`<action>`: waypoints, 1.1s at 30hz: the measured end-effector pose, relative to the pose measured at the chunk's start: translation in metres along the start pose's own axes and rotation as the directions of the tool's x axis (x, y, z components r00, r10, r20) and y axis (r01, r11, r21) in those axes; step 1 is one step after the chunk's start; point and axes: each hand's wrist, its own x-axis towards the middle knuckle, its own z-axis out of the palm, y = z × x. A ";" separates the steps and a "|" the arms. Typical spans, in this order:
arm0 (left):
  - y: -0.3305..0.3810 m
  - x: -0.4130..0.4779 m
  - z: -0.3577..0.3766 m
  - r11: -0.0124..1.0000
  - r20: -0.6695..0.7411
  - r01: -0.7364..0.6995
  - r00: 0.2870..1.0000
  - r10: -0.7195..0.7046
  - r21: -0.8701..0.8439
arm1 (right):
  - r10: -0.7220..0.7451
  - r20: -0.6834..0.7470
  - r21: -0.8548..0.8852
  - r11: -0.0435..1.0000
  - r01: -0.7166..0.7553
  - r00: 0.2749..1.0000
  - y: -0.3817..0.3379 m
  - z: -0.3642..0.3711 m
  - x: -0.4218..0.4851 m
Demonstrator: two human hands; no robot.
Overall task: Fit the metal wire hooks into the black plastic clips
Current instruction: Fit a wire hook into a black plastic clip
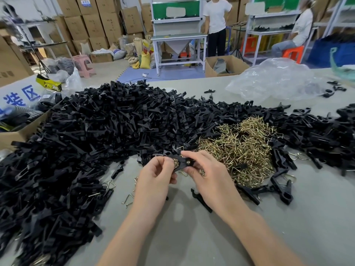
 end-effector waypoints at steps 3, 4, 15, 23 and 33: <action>0.001 0.000 0.001 0.999 -0.002 -0.028 1.000 0.028 0.042 | 0.006 -0.039 0.030 1.000 -0.005 0.999 0.000 -0.001 0.000; 0.000 -0.001 0.002 0.995 -0.004 -0.050 0.999 0.051 0.080 | -0.002 -0.043 0.021 1.000 0.003 0.999 0.000 -0.001 0.000; 0.010 -0.009 0.014 0.944 0.326 0.226 0.935 -0.141 -0.239 | -0.216 -0.083 -0.009 0.976 0.216 0.973 -0.009 0.008 -0.003; 0.014 -0.002 0.005 0.808 0.454 0.437 0.857 -0.242 -0.395 | -0.198 0.031 0.019 0.980 0.198 0.980 -0.008 0.009 -0.002; 0.015 -0.003 0.015 0.776 0.364 0.445 0.883 -0.296 -0.448 | -0.271 0.013 -0.089 0.958 0.271 0.962 -0.006 0.012 0.000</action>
